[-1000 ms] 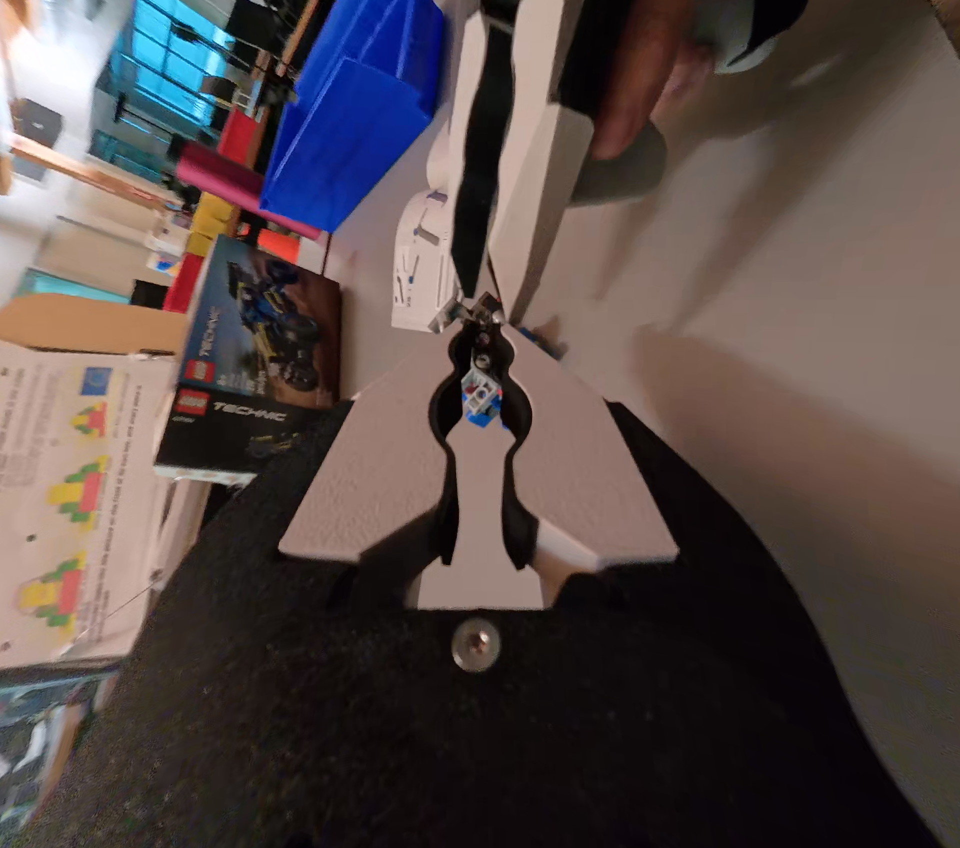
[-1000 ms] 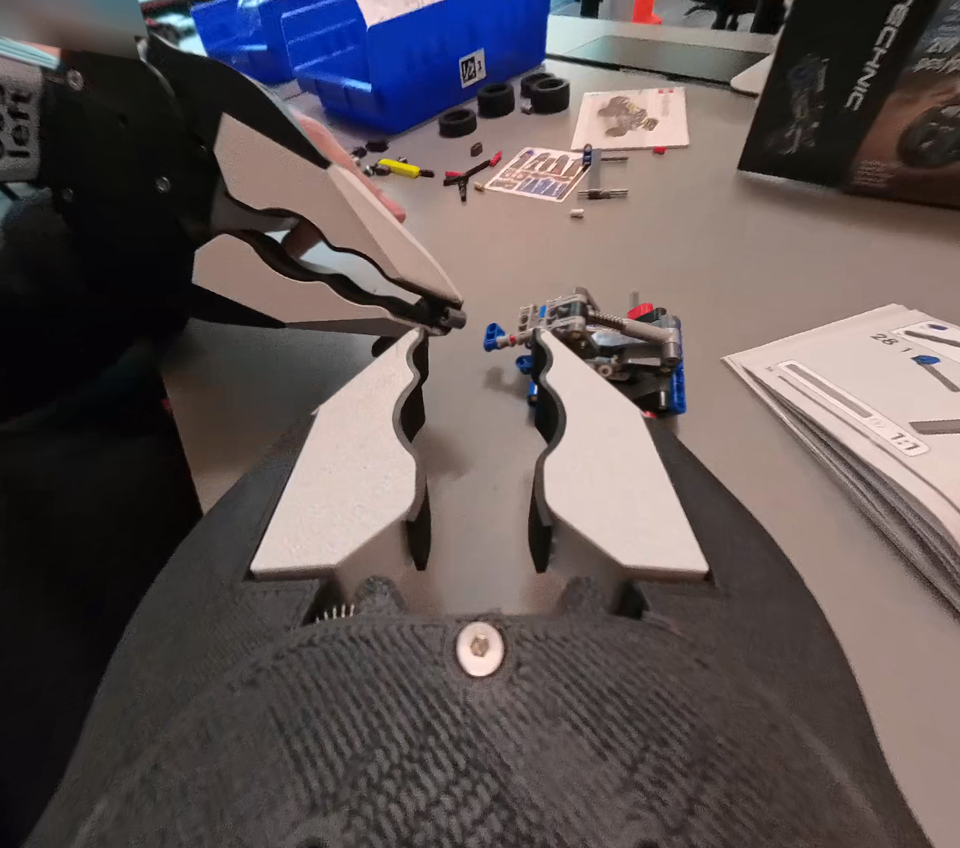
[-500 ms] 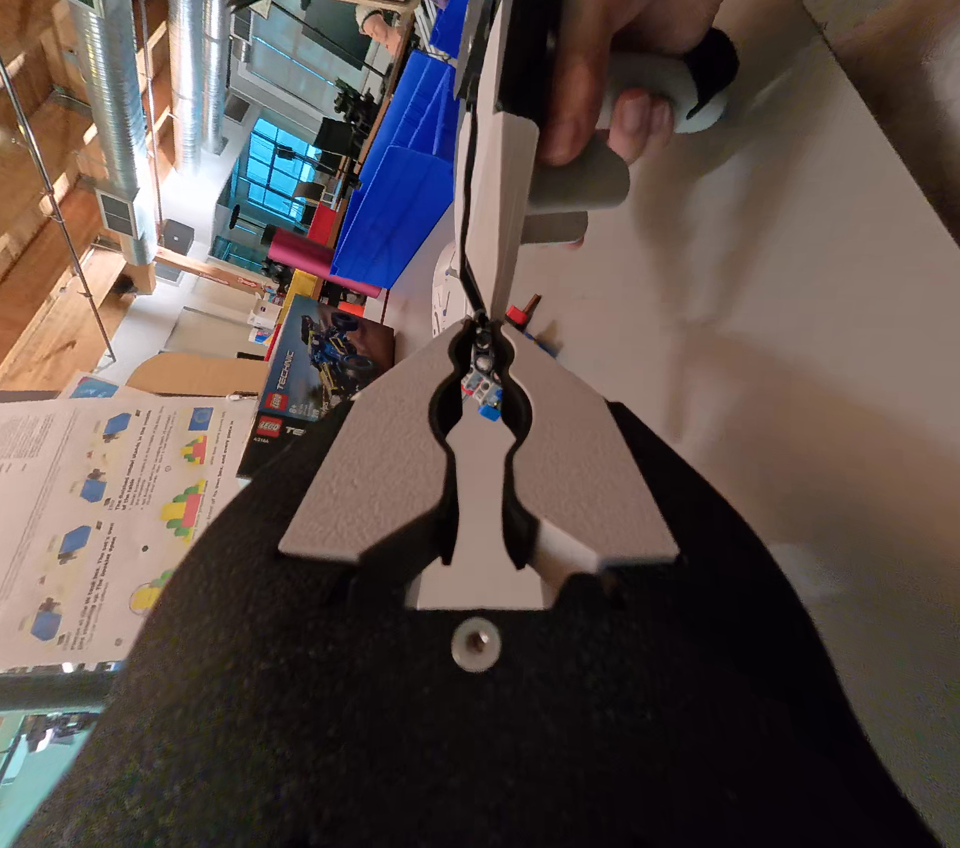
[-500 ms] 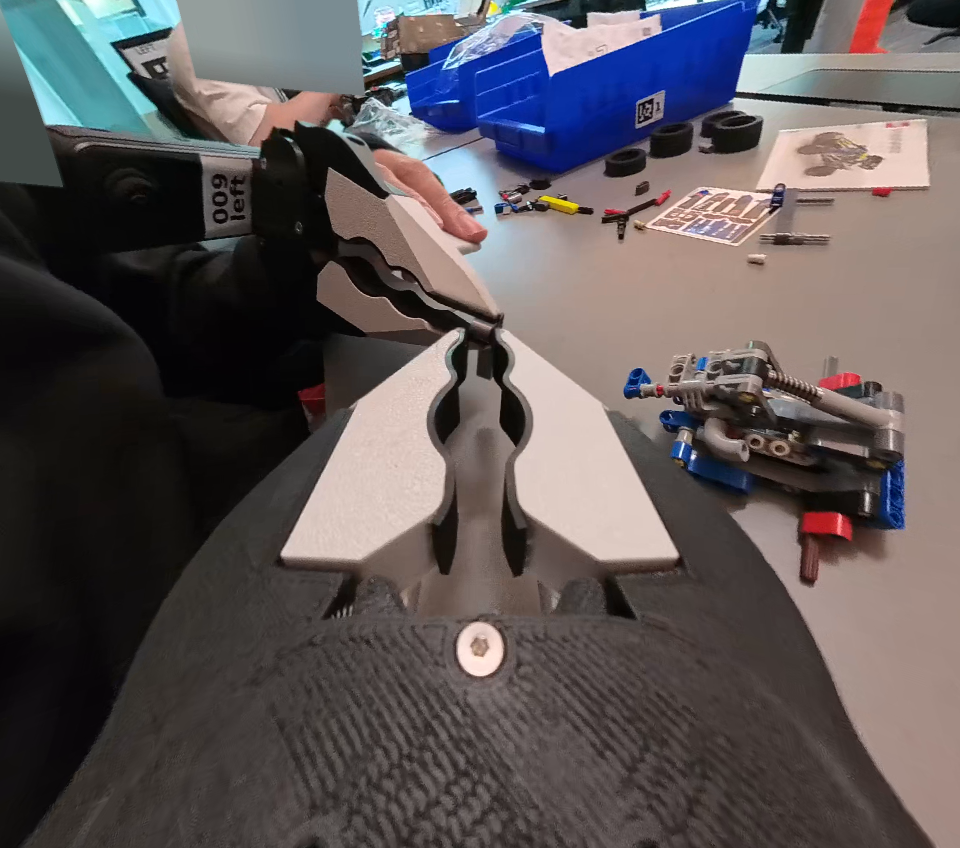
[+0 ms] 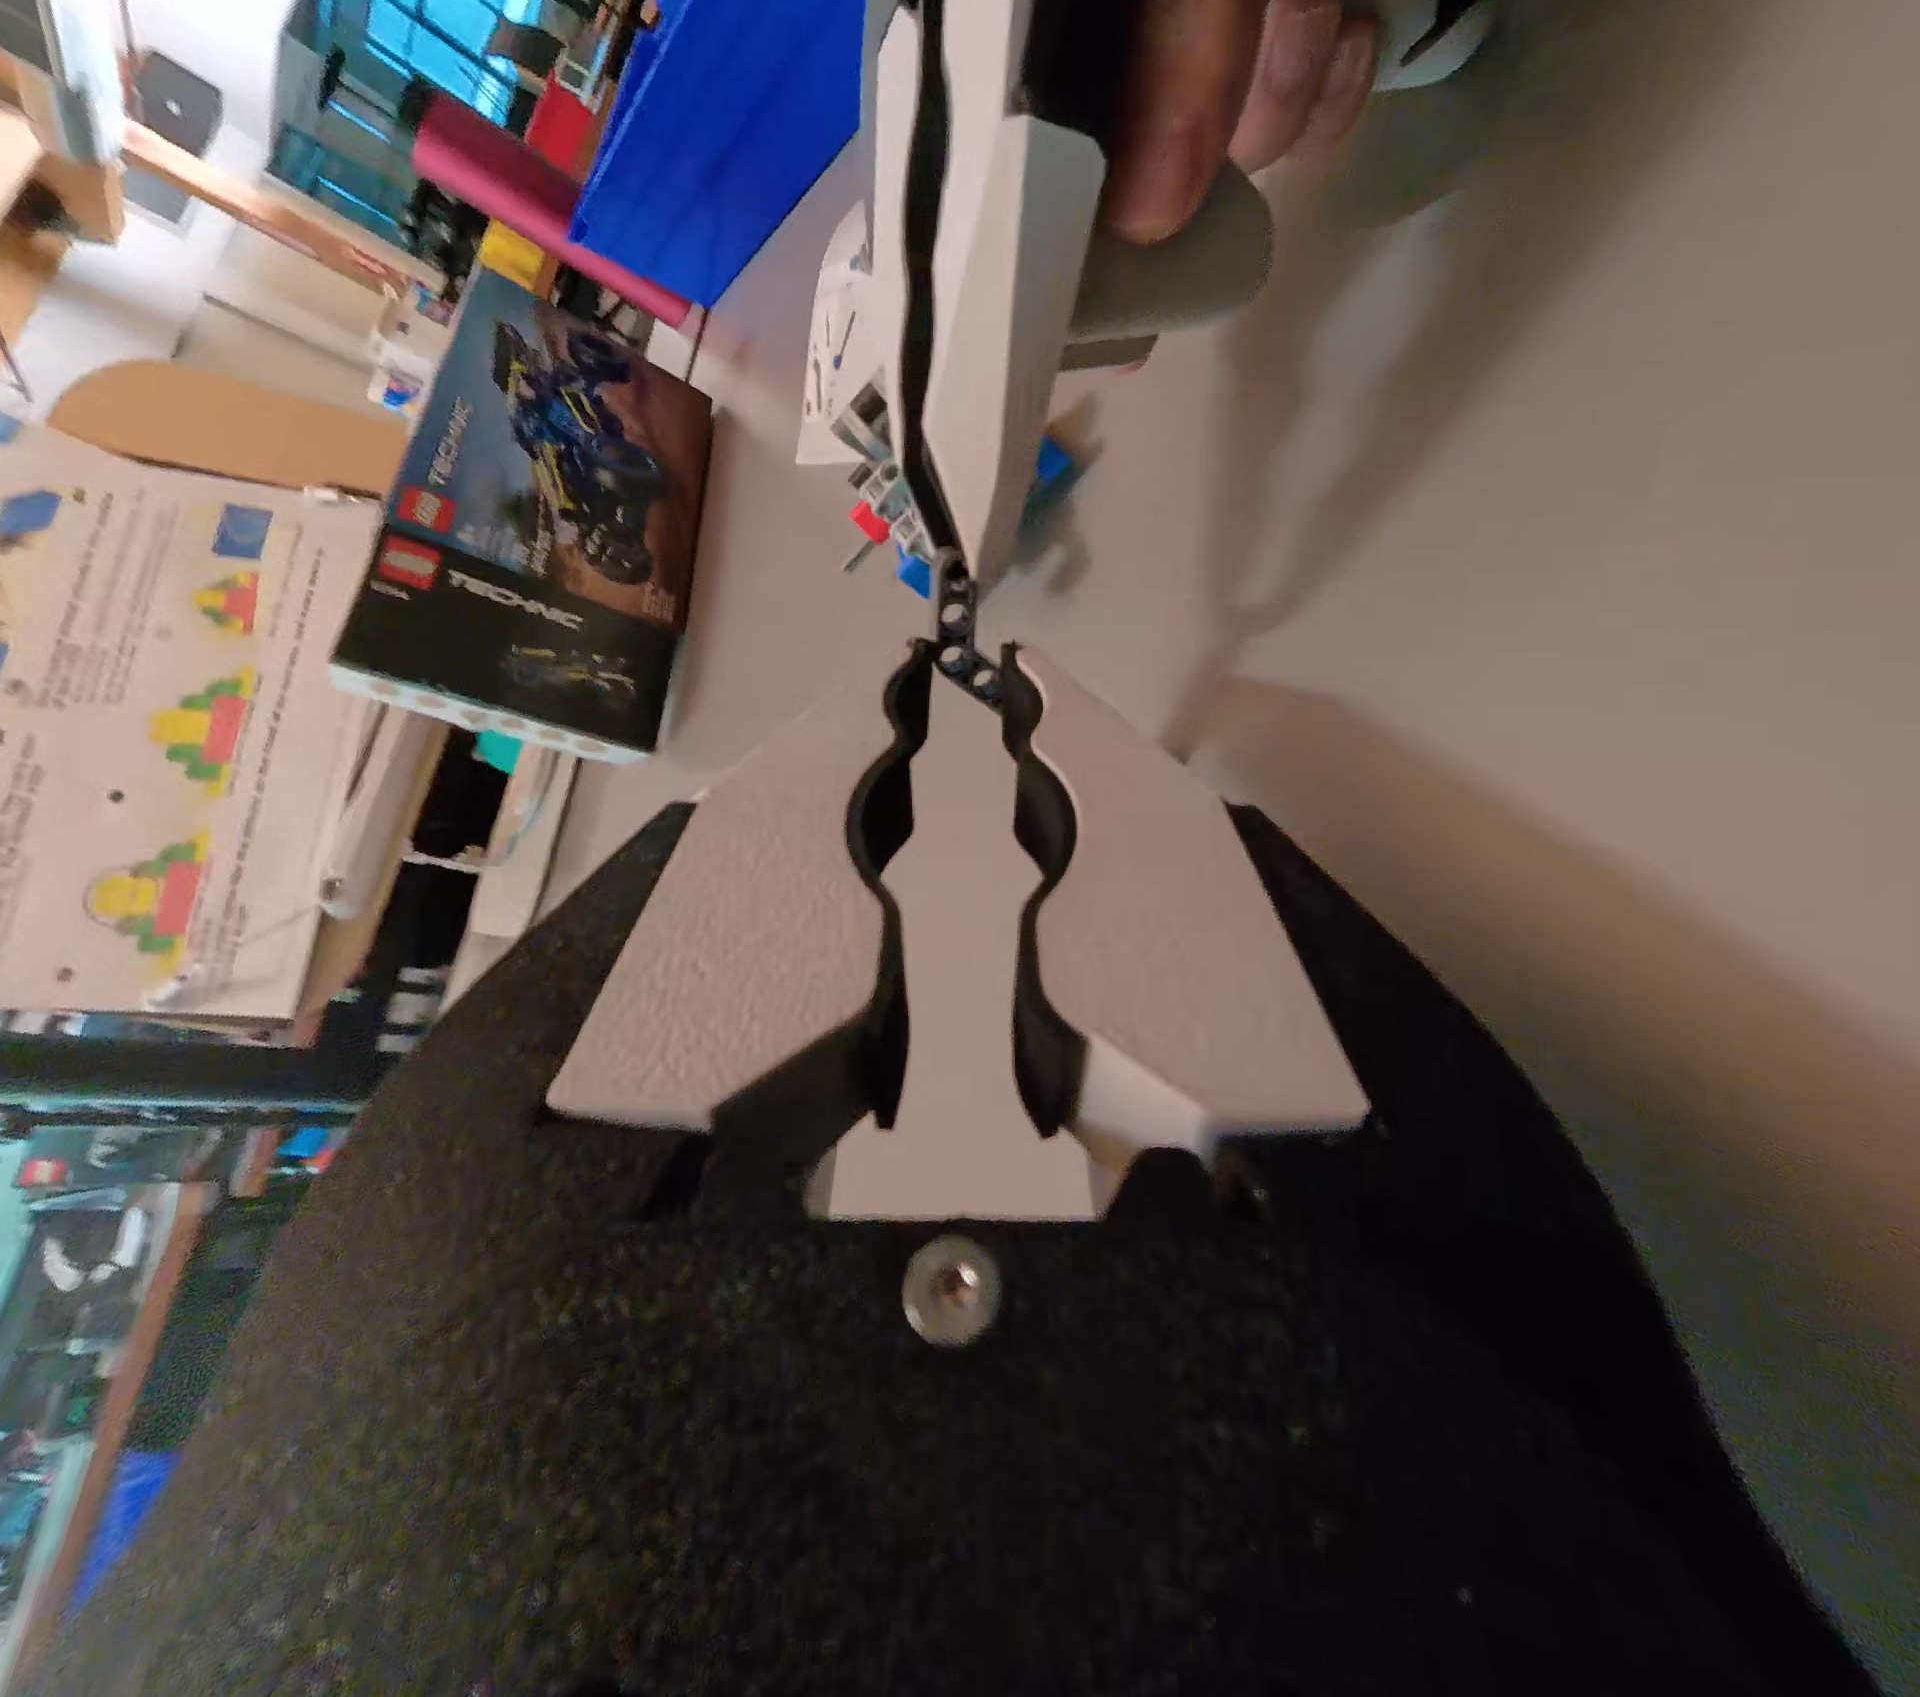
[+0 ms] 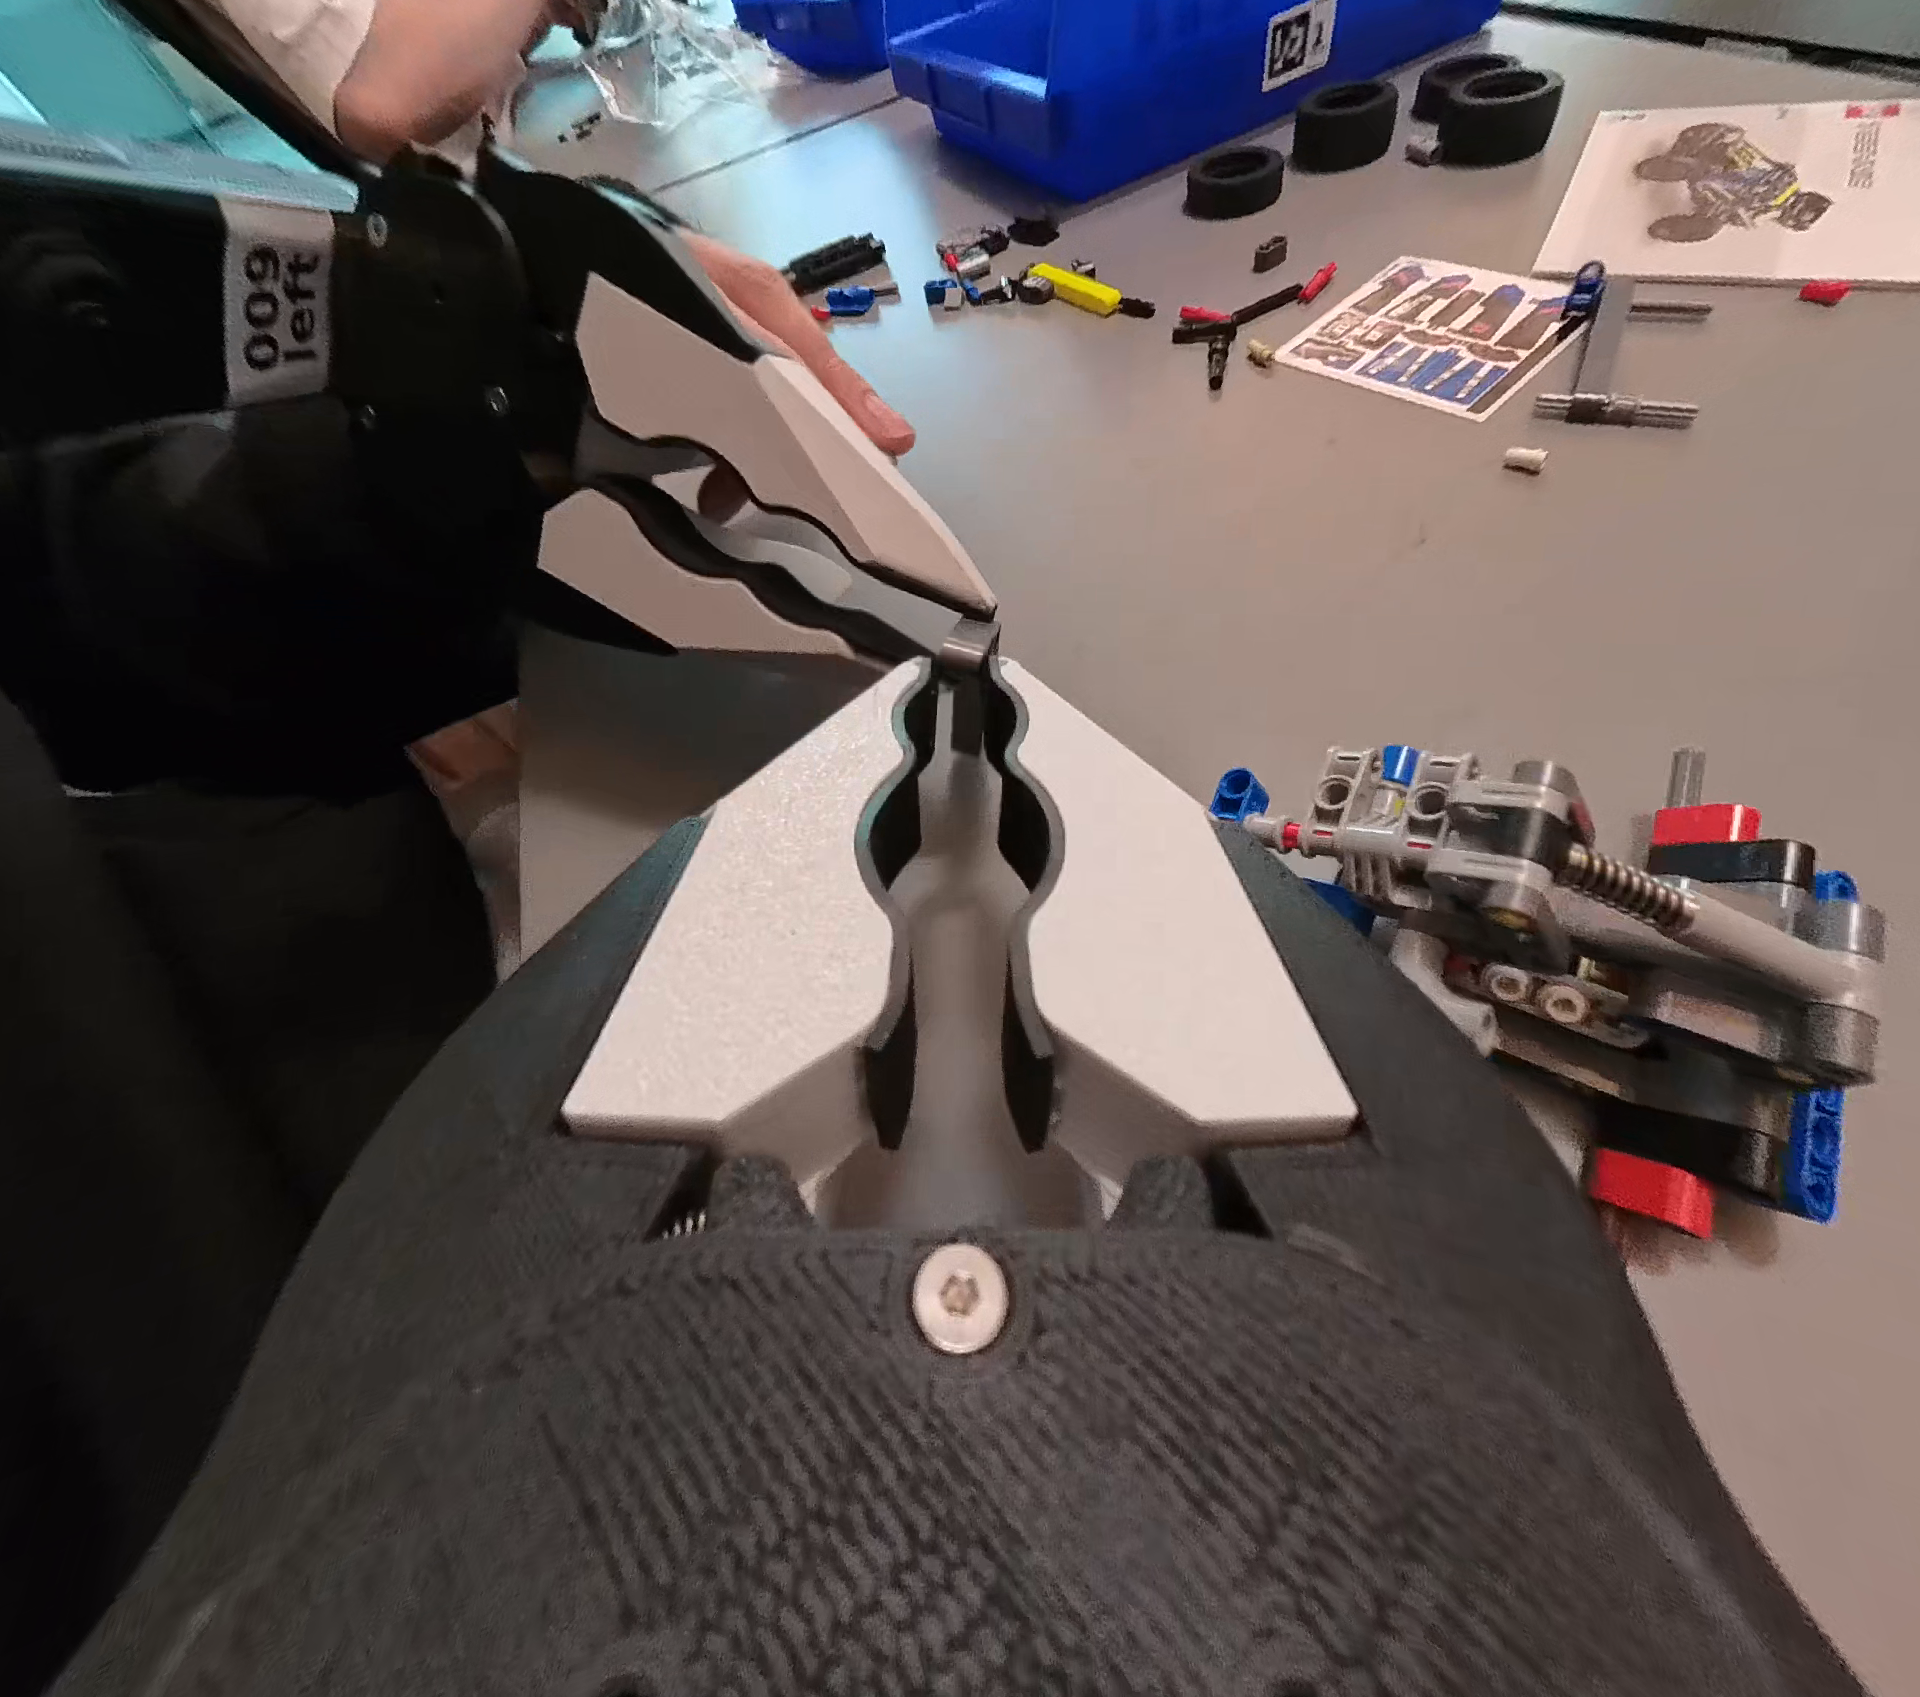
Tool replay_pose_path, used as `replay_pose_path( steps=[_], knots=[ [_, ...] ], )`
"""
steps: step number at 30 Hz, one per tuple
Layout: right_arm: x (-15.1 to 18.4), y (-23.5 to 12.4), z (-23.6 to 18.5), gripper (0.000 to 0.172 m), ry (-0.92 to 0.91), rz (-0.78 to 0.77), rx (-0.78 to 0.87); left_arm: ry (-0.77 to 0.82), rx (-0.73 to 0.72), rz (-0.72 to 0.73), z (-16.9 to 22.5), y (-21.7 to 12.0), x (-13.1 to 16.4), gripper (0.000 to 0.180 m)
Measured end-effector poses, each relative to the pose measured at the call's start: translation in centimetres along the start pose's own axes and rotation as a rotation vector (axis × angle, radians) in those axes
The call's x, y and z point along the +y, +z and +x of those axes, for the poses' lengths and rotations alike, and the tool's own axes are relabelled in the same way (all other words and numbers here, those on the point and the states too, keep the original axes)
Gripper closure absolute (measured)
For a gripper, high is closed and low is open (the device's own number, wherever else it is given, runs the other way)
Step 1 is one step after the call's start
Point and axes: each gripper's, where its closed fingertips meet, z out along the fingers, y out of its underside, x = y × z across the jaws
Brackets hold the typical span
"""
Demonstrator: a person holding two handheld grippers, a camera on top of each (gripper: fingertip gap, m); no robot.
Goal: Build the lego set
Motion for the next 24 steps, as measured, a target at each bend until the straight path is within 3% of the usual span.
replay_pose_path(
  steps=[2,4,7,10,16,20,24],
  knots=[
    [0.7,0.3,0.0,0.166,-0.004,-0.063,0.0,-0.058,0.016,-0.032,-0.2,-0.1,0.6,0.174],
    [1.0,0.0,0.3,0.152,-0.046,-0.127,0.025,-0.091,-0.013,-0.13,-1.1,-0.1,2.5,0.174],
    [-0.1,-1.4,0.6,0.154,-0.192,-0.167,0.052,-0.228,-0.01,-0.362,-2.0,-0.3,6.9,0.174],
    [-2.0,-3.7,3.1,0.159,-0.304,-0.168,0.177,-0.457,0.059,-0.469,-1.8,0.2,9.4,0.174],
    [-4.8,-8.2,9.6,0.162,-0.305,-0.145,0.324,-0.719,0.111,-0.417,-3.3,2.8,10.5,0.175],
    [-3.7,-9.9,12.5,0.161,-0.322,-0.192,0.384,-0.789,0.215,-0.386,-3.1,4.1,10.0,0.166],
    [-1.1,-11.2,13.6,0.16,-0.269,-0.215,0.352,-0.798,0.14,-0.363,-6.6,3.4,10.4,0.159]
  ],
)
